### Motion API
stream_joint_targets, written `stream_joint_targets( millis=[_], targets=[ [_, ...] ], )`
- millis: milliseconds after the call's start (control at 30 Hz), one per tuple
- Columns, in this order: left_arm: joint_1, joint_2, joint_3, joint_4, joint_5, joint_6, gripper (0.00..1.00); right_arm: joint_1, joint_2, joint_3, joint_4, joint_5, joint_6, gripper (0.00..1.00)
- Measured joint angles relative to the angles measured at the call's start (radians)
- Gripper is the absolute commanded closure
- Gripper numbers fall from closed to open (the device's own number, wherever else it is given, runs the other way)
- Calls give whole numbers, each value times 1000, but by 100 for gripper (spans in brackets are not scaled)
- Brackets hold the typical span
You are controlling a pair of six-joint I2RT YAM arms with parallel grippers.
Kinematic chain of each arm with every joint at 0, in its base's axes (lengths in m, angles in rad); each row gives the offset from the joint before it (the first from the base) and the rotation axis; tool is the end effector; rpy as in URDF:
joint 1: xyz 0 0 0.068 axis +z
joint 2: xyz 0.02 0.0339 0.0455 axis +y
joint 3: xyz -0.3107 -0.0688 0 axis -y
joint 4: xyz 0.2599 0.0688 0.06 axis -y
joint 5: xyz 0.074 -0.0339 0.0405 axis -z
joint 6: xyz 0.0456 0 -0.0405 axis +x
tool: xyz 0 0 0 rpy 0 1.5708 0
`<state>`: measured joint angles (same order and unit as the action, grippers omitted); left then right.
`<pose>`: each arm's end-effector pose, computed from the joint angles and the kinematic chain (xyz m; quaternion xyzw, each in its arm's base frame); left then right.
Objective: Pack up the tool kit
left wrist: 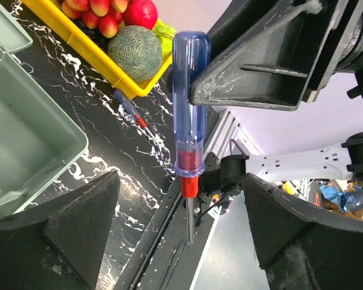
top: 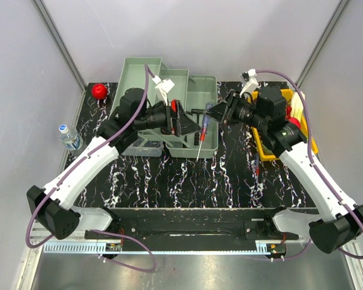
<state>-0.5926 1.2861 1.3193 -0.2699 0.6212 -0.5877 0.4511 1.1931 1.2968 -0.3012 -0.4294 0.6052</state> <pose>0.2328 -0.1887 0.4542 0.1909 0.7476 -0.5273 0.3558 0.2356 0.1352 0.4662 -0.0765 0.7638 0.4545 0.4520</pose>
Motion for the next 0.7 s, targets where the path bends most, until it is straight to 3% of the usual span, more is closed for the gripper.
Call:
stream_joint_targets(
  millis=[133,333,367,433,567,600,700],
  targets=[
    [-19,12,9,-21,-11,6,34,3,0,-28,60,-23,41,100],
    [-65,34,46,-2,-17,6,37,5,0,-41,127,-52,90,100],
    [-72,40,48,3,-17,6,42,5,0,-41,135,-56,95,100],
    [-82,53,49,9,-18,2,55,5,0,-41,153,-63,106,100],
    [-91,74,50,8,-28,-1,98,5,0,-43,169,-69,119,100],
    [-91,77,51,7,-31,-4,100,5,0,-45,170,-66,119,92],
    [-92,77,57,-21,-54,3,100,5,0,-52,169,-61,117,44]
  ],
)
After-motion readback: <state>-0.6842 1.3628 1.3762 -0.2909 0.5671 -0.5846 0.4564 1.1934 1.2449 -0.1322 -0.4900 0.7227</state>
